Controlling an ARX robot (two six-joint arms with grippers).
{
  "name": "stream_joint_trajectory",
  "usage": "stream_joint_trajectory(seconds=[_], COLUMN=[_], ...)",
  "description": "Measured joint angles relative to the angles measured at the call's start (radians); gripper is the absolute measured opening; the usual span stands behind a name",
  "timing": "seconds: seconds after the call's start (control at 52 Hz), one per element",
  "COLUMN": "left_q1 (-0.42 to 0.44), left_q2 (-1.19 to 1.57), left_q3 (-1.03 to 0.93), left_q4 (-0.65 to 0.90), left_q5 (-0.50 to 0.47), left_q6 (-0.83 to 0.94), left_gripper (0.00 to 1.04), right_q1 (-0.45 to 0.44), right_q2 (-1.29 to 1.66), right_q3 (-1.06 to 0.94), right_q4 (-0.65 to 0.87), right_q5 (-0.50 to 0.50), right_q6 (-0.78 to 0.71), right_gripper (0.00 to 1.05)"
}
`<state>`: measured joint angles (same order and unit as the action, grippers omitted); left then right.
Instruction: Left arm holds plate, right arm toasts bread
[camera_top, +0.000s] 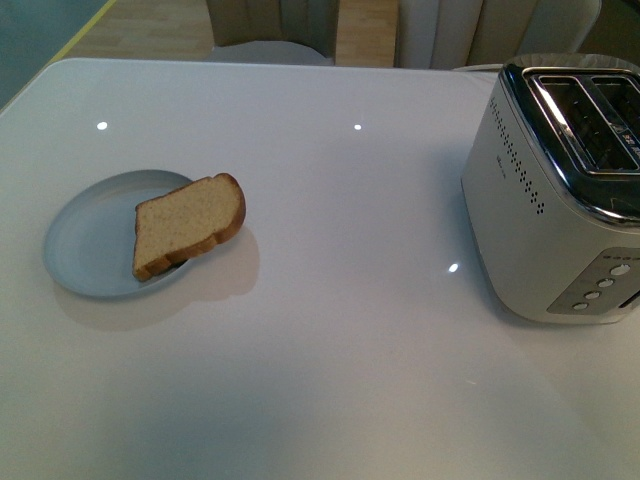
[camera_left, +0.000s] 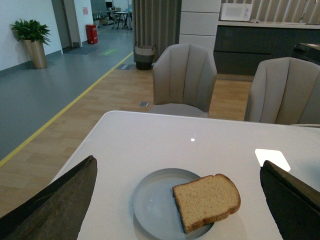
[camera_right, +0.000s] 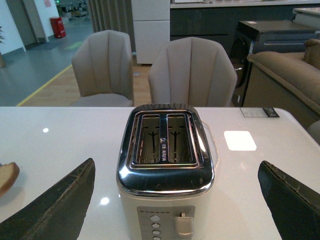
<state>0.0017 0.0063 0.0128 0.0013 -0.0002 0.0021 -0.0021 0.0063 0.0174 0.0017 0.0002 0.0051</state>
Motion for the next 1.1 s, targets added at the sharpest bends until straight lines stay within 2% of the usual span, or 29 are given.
stream_joint_trajectory(seconds=[0.038, 0.154, 0.212, 0.442, 0.538, 0.635, 0.769, 0.885, 1.096], left_q1=[0.0, -0.002, 0.004, 0.14, 0.173, 0.188, 0.193, 0.206, 0.22], left_q2=[0.006, 0.192, 0.243, 0.573, 0.736, 0.988, 1.252, 1.488, 1.793], left_q3=[0.004, 0.14, 0.168, 0.311, 0.352, 0.421, 0.5, 0.595, 0.752], left_q4=[-0.014, -0.345, -0.357, -0.129, -0.037, 0.099, 0.247, 0.306, 0.261], left_q5=[0.002, 0.023, 0.056, 0.222, 0.248, 0.334, 0.317, 0.295, 0.304], left_q6=[-0.008, -0.068, -0.066, -0.018, -0.003, -0.011, -0.011, -0.011, -0.002], left_gripper=[0.98, 0.98, 0.98, 0.98, 0.98, 0.98, 0.98, 0.98, 0.98], right_q1=[0.0, 0.0, 0.0, 0.0, 0.0, 0.0, 0.0, 0.0, 0.0], right_q2=[0.0, -0.001, 0.0, -0.001, -0.001, -0.001, -0.001, -0.001, -0.001], right_q3=[0.0, 0.0, 0.0, 0.0, 0.0, 0.0, 0.0, 0.0, 0.0], right_q4=[0.0, 0.0, 0.0, 0.0, 0.0, 0.0, 0.0, 0.0, 0.0], right_q5=[0.0, 0.0, 0.0, 0.0, 0.0, 0.0, 0.0, 0.0, 0.0], right_q6=[0.0, 0.0, 0.0, 0.0, 0.0, 0.0, 0.0, 0.0, 0.0], right_gripper=[0.96, 0.96, 0.96, 0.96, 0.96, 0.96, 0.96, 0.96, 0.96])
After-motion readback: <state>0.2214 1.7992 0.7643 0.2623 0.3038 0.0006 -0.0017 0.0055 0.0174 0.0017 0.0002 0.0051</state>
